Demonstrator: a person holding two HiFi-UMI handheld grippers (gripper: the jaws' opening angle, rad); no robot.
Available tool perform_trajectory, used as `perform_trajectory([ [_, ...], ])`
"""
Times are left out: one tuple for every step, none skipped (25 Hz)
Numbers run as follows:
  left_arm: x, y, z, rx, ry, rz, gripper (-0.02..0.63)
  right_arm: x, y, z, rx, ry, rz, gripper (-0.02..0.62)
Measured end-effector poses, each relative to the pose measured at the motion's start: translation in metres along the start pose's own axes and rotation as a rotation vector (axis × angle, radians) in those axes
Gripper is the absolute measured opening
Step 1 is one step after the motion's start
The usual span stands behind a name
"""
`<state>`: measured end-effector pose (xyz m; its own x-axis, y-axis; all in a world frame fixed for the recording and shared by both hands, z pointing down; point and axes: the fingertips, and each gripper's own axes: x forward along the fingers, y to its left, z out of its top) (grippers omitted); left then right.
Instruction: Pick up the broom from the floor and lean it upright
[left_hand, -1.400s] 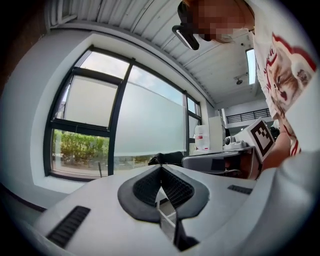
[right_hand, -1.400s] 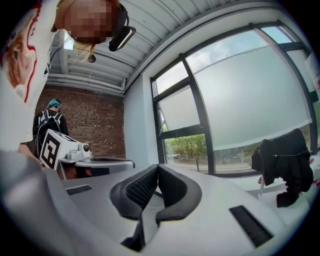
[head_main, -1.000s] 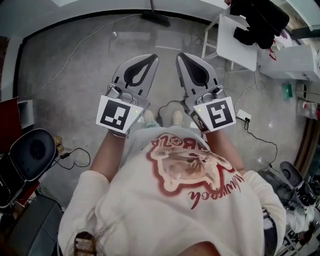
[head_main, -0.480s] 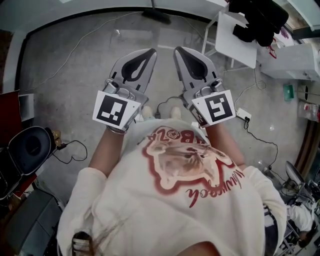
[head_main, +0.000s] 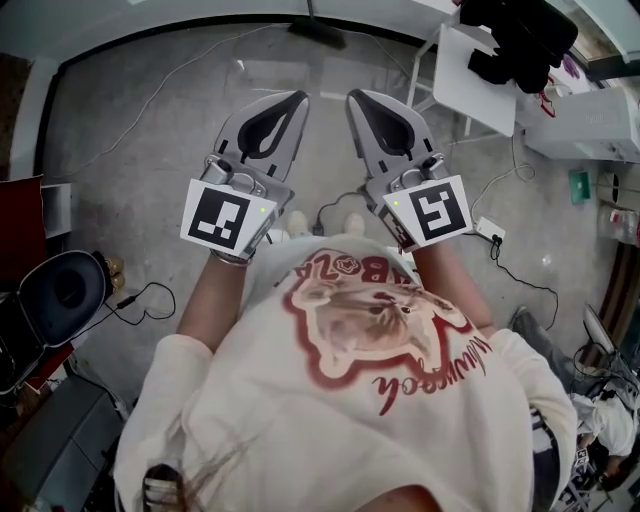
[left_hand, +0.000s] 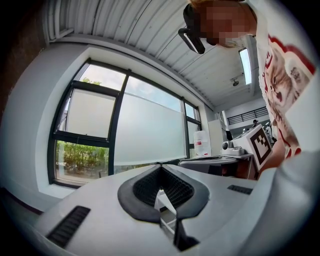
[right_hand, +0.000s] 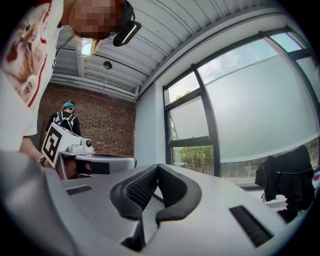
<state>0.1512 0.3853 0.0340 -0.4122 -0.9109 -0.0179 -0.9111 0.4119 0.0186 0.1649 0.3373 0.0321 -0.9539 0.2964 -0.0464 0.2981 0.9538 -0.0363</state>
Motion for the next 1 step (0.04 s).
perform_trajectory([
  [-0.0013, 0.0001, 0.0038, 0.001, -0.003, 0.006, 0.020, -0.0008, 0.0012, 0.0024, 0.000, -0.001, 0.001, 0.025],
])
